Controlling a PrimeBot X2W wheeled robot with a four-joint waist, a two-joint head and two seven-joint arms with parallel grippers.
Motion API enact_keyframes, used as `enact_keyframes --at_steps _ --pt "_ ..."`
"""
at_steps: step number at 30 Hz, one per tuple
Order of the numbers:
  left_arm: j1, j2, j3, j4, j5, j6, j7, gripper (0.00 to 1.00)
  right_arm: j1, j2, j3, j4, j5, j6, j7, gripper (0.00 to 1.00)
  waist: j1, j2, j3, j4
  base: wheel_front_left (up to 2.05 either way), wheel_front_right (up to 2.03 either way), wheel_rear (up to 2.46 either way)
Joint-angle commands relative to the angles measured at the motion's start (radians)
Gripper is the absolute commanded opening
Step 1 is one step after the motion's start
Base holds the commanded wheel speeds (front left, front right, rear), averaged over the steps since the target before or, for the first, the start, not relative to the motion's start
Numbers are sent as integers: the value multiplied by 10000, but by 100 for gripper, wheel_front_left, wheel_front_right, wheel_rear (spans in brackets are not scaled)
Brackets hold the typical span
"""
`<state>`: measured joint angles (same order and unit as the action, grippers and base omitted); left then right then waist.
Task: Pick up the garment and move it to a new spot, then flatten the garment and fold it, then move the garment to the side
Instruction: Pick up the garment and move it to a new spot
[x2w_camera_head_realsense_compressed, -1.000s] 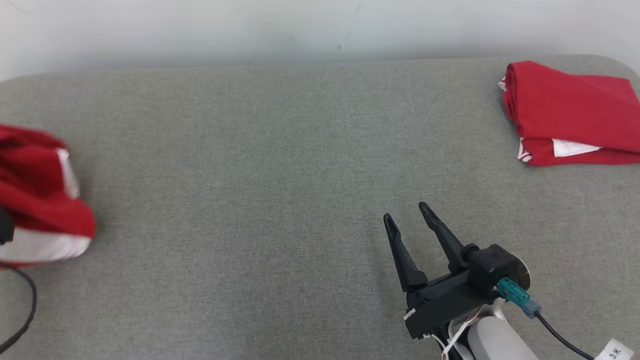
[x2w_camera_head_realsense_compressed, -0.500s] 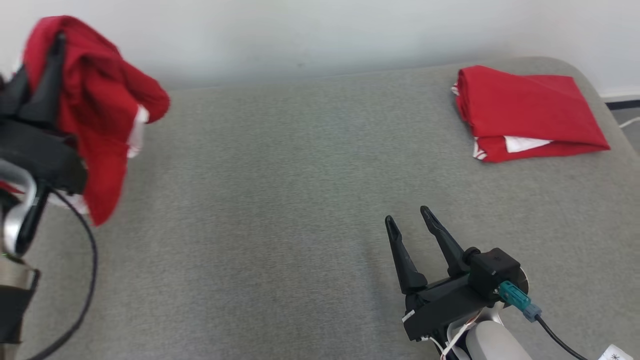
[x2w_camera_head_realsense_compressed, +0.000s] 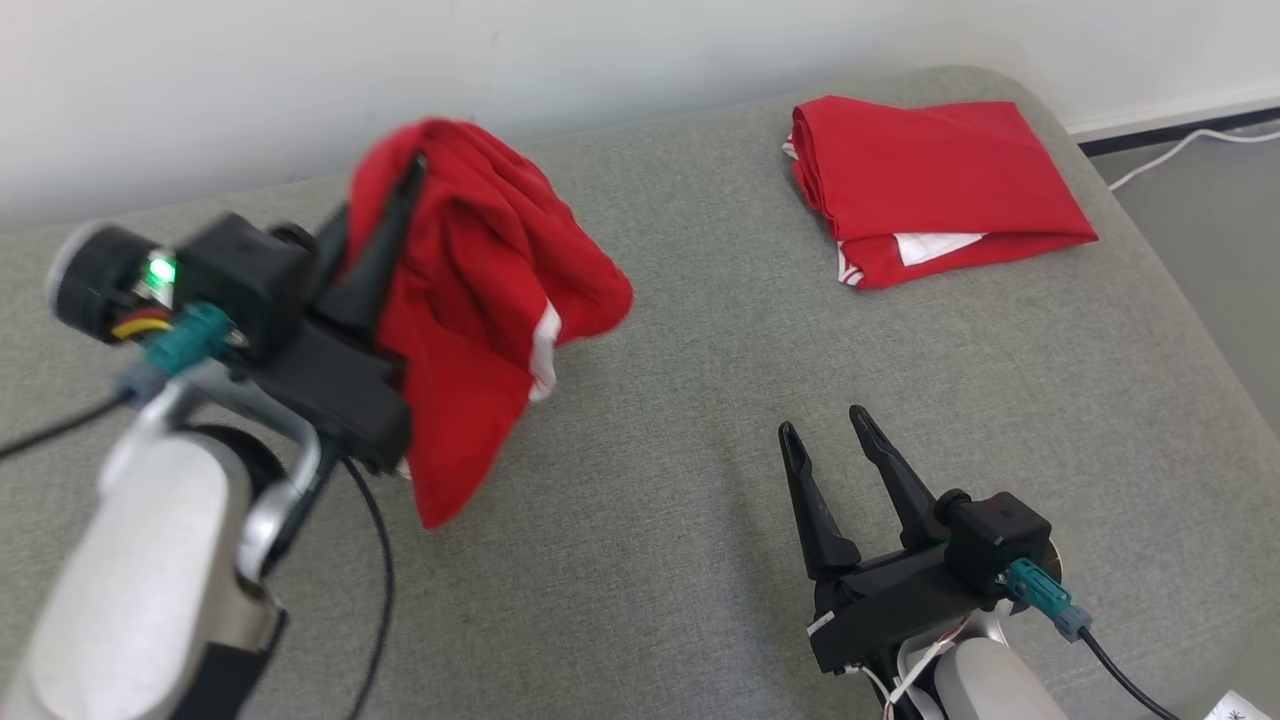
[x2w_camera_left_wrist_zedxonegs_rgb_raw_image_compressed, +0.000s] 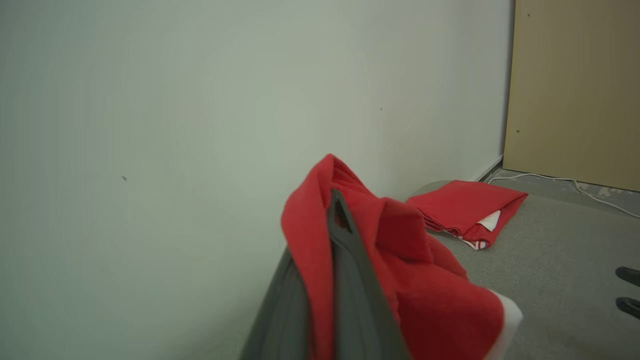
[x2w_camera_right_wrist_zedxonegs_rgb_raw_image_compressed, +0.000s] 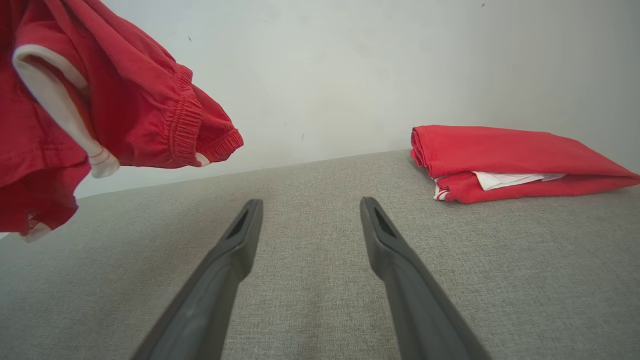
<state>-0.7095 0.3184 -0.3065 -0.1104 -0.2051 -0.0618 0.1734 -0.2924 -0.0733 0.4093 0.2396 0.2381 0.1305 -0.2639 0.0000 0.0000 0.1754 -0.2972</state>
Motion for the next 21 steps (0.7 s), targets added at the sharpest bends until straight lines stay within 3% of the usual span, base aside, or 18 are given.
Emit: enact_keyframes --at_steps 1,8,18,20,21 --pt "231 -37 -85 -9 4 48 -110 0 109 28 3 -45 60 5 -3 100 0 0 89 -111 0 0 0" --pt "1455 -584 -639 773 -178 260 -726 0 139 34 -65 -65 -35 5 -3 100 0 0 128 -97 0 0 0" --pt "2567 -1192 -1156 2720 -565 133 -1982 0 174 -148 4 56 -89 5 -3 100 0 0 -18 407 0 0 0" --pt "2668 -1345 -1306 3023 -544 121 -2225 100 211 -189 7 78 -74 5 -3 100 0 0 -92 531 0 0 0" --pt "2704 -1483 -1343 3116 -632 108 -2404 100 239 -216 0 92 -58 5 -3 100 0 0 -132 591 0 0 0"
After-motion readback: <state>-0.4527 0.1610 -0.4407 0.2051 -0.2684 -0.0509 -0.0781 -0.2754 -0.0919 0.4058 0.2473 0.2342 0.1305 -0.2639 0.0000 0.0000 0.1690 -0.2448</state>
